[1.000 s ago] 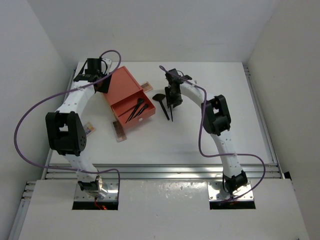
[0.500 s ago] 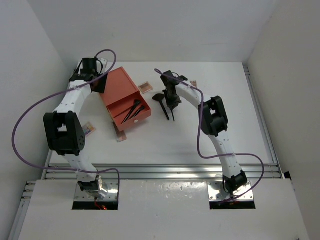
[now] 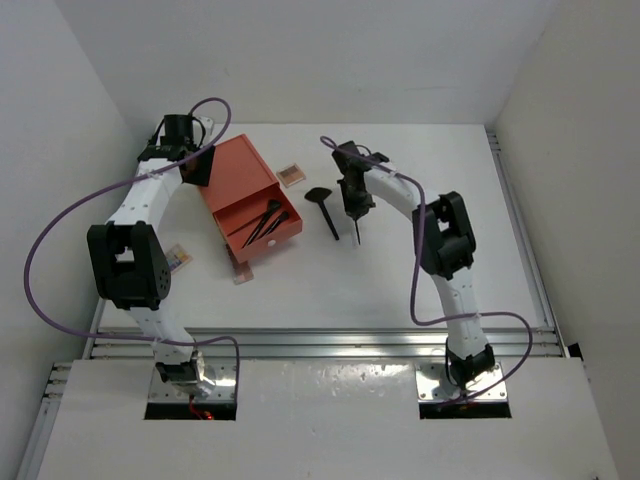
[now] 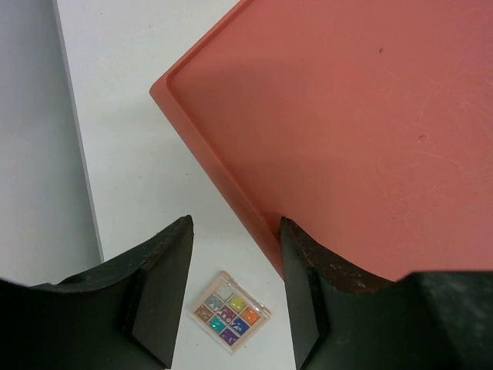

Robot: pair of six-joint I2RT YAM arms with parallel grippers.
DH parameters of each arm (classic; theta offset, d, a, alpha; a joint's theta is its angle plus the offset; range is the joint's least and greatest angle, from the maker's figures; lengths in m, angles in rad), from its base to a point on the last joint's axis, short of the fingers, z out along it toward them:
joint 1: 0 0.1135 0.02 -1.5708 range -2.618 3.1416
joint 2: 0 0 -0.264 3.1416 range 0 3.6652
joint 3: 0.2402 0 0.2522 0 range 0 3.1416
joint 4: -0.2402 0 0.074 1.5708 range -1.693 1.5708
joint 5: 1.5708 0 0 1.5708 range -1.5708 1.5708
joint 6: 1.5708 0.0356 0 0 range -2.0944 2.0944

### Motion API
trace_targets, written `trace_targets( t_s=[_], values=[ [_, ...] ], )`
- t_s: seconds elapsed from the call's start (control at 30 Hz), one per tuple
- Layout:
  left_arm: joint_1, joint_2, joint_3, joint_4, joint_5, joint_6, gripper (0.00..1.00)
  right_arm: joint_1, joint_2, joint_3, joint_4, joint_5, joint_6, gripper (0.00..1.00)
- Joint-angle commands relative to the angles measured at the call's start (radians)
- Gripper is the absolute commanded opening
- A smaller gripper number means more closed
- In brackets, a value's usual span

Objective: Organize the makeup

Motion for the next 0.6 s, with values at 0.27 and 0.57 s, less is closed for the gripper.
trace_targets(
  t_s=[0.27,0.57],
  values=[
    [0.019,-0.006,0.017,-0.016,0.072,-0.077,0.54,-0.002,-0.427,-0.204,0.337,-0.075,0.331,0.01],
    [0.028,-0.006,-0.002,0.021,0.153,-0.186,0.54,0.186,-0.567,-0.523,0.856,0.043,0.790,0.01]
  ],
)
